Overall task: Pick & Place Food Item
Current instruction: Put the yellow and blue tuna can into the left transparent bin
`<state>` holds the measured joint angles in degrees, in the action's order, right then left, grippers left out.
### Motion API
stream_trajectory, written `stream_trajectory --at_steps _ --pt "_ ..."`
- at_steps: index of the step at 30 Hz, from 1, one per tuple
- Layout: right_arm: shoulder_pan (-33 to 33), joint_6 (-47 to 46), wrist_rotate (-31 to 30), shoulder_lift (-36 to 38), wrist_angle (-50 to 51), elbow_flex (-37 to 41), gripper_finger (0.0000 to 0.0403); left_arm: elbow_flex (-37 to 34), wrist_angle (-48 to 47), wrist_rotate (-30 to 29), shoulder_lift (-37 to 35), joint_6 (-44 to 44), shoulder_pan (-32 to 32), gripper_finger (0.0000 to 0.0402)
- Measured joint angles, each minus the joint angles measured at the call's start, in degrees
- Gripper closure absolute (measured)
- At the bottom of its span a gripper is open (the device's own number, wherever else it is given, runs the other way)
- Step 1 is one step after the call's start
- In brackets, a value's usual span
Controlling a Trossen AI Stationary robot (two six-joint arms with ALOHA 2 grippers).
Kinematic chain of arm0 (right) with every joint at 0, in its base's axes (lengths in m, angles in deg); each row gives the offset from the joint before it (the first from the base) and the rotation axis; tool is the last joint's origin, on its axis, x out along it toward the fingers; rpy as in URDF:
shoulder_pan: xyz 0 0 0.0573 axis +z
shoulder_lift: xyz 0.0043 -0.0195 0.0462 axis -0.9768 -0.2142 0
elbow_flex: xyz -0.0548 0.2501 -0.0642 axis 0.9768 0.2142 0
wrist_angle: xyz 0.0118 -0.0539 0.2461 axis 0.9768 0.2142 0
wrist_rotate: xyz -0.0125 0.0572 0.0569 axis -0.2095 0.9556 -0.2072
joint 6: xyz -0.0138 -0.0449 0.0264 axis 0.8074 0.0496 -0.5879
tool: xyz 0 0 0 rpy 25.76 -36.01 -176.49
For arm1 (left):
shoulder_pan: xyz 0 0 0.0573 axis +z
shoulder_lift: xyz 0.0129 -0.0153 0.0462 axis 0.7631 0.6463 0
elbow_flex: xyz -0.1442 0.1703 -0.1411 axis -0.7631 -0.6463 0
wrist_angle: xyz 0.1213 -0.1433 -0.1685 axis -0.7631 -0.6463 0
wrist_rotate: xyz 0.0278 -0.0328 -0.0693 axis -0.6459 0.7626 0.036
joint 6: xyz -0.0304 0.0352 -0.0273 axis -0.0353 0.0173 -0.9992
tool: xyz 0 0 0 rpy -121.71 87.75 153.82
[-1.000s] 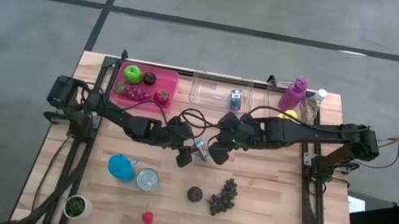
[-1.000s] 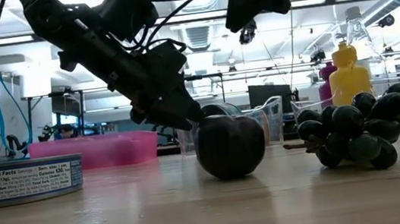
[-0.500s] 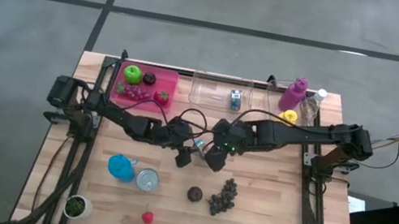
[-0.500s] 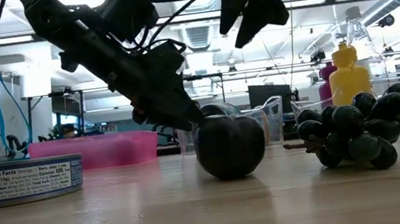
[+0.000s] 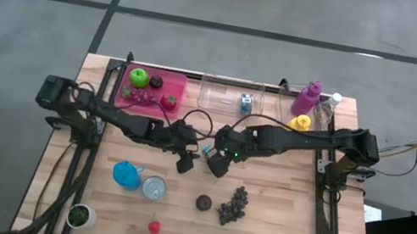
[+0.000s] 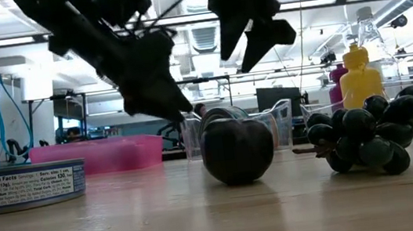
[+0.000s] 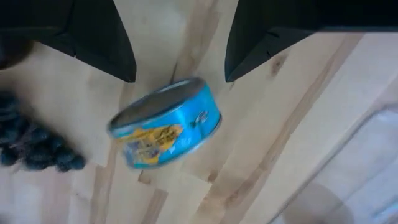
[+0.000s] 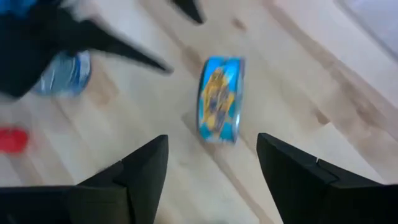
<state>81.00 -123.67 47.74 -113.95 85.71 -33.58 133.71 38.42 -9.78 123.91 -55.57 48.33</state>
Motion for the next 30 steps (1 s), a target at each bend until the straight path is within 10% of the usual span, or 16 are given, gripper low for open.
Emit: stream_trajectory --at_steps 16,30 --pt "-2.7 -1.5 1.3 -3.9 -5.4 -0.2 0.0164 -0.1 -15.0 0.8 -21.6 -2.2 0.0 0.0156" --pt "-2.9 1.3 2.8 -7.0 -8.6 -0.1 0.0169 -0.1 -16.3 0.3 -23.5 -3.2 0.0 0.0148"
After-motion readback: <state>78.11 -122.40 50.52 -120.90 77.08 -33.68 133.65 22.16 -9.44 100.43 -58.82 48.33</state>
